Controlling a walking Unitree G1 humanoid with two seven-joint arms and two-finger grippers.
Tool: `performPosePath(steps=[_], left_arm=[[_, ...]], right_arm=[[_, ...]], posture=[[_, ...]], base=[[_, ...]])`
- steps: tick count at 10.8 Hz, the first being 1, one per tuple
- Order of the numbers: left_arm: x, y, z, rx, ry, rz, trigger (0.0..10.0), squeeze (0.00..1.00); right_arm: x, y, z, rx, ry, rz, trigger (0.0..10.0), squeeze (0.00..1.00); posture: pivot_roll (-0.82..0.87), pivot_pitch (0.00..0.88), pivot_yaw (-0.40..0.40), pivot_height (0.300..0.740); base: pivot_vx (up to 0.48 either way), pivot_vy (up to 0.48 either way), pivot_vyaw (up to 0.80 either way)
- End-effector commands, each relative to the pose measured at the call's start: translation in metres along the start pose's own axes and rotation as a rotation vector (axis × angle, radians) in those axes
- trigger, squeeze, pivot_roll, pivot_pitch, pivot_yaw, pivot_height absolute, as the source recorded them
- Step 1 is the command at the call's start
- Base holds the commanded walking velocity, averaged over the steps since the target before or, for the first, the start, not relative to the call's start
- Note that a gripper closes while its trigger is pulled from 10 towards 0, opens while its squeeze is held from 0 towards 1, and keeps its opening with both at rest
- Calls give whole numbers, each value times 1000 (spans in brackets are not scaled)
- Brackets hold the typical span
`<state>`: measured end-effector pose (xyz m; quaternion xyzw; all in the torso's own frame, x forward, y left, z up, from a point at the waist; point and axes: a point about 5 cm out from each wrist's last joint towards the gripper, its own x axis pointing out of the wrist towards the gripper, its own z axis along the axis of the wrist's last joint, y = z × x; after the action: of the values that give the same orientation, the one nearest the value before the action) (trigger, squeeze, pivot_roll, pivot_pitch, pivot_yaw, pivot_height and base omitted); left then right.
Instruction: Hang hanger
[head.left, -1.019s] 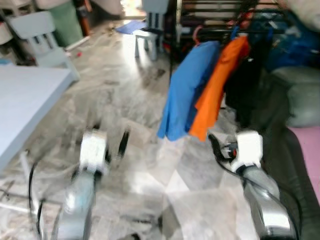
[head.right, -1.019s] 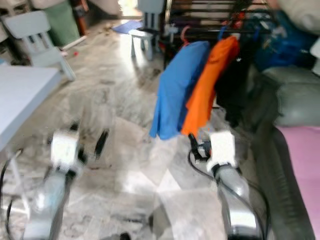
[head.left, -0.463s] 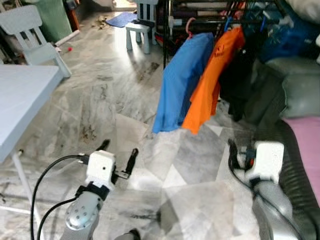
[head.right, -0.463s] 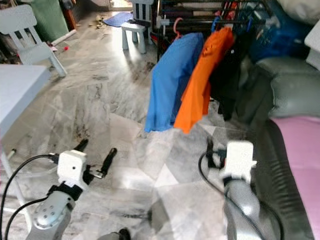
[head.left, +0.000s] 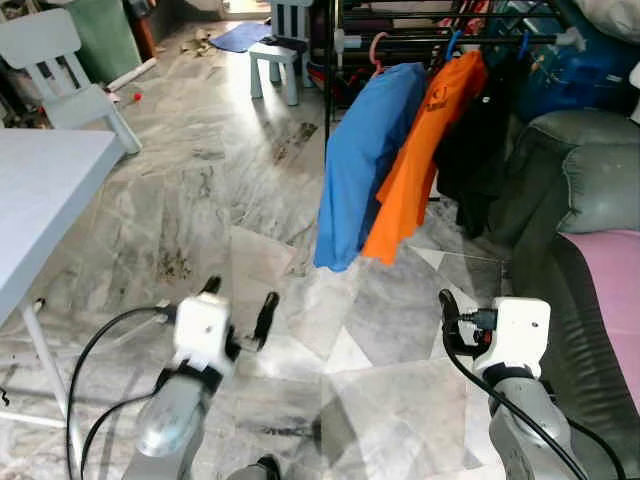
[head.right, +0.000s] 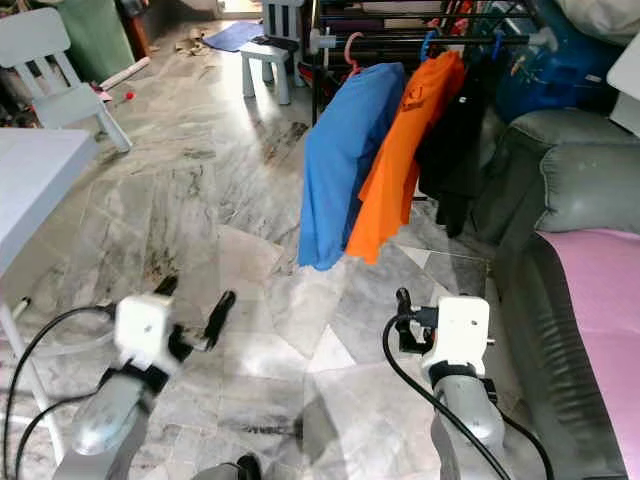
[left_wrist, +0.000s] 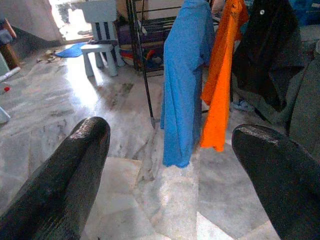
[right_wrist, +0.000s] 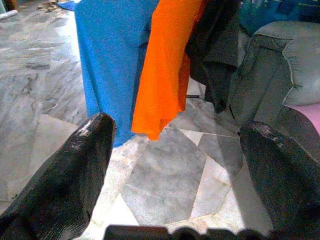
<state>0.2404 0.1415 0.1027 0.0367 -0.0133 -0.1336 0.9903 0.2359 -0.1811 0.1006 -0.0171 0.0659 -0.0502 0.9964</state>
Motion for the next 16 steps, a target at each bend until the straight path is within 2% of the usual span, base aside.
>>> performPosePath(steps=[1, 3, 5, 6, 7, 9, 12, 16], left_arm=[[5, 1, 3, -2, 0, 10, 10000, 0], [6, 4, 2, -4, 2, 36, 10000, 0], [2, 10, 3, -5, -4, 92, 10000, 0], [0, 11, 3, -4, 0, 100, 10000, 0], [0, 12, 3, -36, -1, 88, 10000, 0], [6, 12, 8, -44, -19, 58, 10000, 0], [13, 10, 14, -51, -50, 30, 10000, 0], [18, 0, 13, -76, -52, 13, 10000, 0]], right_arm=[[-2, 2, 7, -18, -22, 13, 10000, 0], [-3, -1, -1, 6, 12, -13, 10000, 0], [2, 2, 9, -57, -31, 26, 10000, 0], [3, -2, 10, -43, -25, 1, 10000, 0], [3, 0, 11, -38, -29, 3, 10000, 0], [4, 4, 12, -23, -33, 12, 10000, 0], [7, 5, 12, -17, -30, 18, 10000, 0], [16, 9, 16, -11, -52, 27, 10000, 0]], posture=[[-117, 130, 40, 740], [-101, 132, 12, 740], [-89, 142, 3, 740], [-89, 156, 8, 740], [-90, 164, 16, 740], [-93, 168, 23, 740], [-80, 152, 21, 740], [-79, 127, 24, 740]], base=[[0, 0, 0], [0, 0, 0], [0, 0, 0], [0, 0, 0], [0, 0, 0], [0, 0, 0], [380, 0, 0], [424, 0, 0]])
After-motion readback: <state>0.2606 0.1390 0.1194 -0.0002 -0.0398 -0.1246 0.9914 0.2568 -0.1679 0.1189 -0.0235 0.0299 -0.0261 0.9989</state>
